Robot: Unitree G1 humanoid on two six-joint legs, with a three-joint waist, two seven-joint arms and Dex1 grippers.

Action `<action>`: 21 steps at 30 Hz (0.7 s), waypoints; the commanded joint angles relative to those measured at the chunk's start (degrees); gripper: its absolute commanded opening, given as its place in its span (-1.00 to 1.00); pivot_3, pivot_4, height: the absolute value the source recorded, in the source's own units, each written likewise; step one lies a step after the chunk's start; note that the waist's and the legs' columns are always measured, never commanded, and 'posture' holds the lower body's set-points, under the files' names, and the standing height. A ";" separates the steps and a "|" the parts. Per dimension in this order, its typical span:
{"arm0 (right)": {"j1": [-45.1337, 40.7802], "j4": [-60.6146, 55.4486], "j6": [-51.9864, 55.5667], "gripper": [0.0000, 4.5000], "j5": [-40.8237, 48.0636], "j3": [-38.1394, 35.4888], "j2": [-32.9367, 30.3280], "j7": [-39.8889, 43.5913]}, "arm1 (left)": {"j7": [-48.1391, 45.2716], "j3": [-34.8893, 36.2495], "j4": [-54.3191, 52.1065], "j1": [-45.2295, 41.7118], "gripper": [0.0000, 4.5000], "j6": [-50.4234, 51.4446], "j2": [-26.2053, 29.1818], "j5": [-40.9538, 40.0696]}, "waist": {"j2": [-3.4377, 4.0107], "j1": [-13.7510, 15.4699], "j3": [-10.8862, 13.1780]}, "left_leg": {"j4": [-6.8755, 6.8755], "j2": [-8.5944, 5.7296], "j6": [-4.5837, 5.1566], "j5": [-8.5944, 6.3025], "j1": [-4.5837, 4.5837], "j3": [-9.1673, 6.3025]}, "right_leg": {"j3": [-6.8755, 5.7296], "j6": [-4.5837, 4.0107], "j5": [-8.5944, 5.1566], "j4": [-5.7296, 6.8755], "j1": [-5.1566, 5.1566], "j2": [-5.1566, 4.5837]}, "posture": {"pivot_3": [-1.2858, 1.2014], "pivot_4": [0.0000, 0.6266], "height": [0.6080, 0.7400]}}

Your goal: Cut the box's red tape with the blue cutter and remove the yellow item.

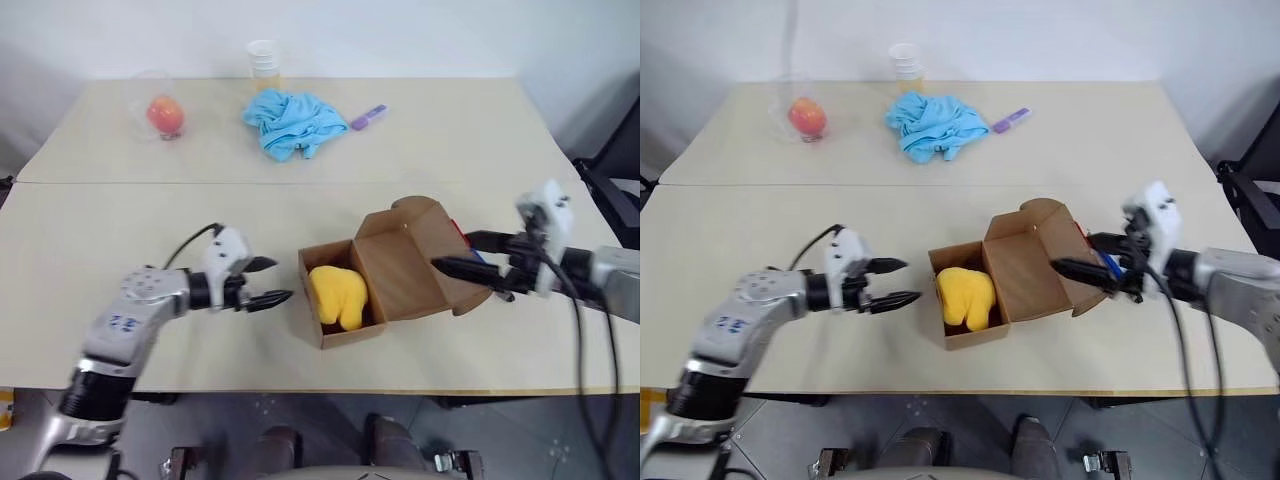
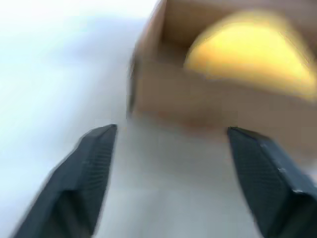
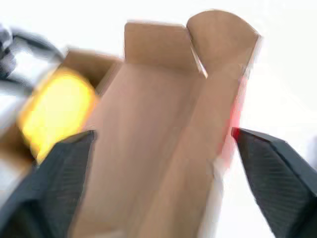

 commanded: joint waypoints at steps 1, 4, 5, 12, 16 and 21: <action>0.48 2.60 -14.91 1.00 -4.61 -4.95 3.53 11.18 | -2.57 6.11 -0.37 3.22 0.99 -0.86 1.02 -4.12 | 0.00 -0.55 0.00 | 0.02 0.00 0.00 0.00 0.04 0.02 | 0.03 0.00 0.00 0.02 0.01 -0.01 | 0.03 -0.52 1.00; 1.10 6.78 -26.50 1.00 -7.92 -6.46 6.50 20.95 | -5.72 16.70 4.10 13.58 0.99 -6.22 1.15 -6.26 | 0.04 -1.33 0.00 | 0.07 0.09 -0.06 -0.01 0.13 0.01 | 0.05 0.02 0.01 0.06 0.05 -0.05 | 0.03 -0.52 1.00; 1.43 7.55 -28.51 1.00 -8.44 -6.58 6.95 23.43 | -6.51 19.15 5.10 16.07 0.99 -7.48 1.08 -6.97 | 0.07 -1.56 0.02 | 0.00 0.11 -0.09 -0.03 0.22 -0.01 | 0.12 0.01 0.01 0.04 0.03 0.00 | 0.03 -0.52 1.00; 7.70 5.86 -35.15 1.00 -8.23 -13.62 10.48 27.44 | -7.57 37.41 9.12 33.31 0.99 -12.22 -0.33 -10.29 | 0.06 -0.27 0.04 | 0.09 0.25 -0.15 -0.09 0.21 -0.20 | 0.12 -0.04 -0.01 -0.09 0.05 -0.07 | 0.03 -0.52 1.00; 12.04 1.71 -33.99 1.00 -6.94 -17.23 10.44 26.71 | -7.01 38.86 5.58 33.65 0.99 -10.17 0.53 -12.71 | 0.08 1.47 0.04 | 0.11 0.08 -0.05 -0.09 0.22 -0.38 | 0.10 -0.06 -0.01 -0.14 0.17 -0.21 | 0.03 -0.52 1.00; 15.83 -5.22 -31.80 1.00 -5.47 -17.99 11.99 23.60 | -8.59 24.12 -2.49 16.15 0.99 -3.77 6.85 -14.26 | 0.02 2.97 0.03 | 0.12 0.10 -0.21 0.00 0.23 -0.59 | -0.04 -0.11 0.05 -0.08 0.24 -0.18 | 0.03 -0.52 1.00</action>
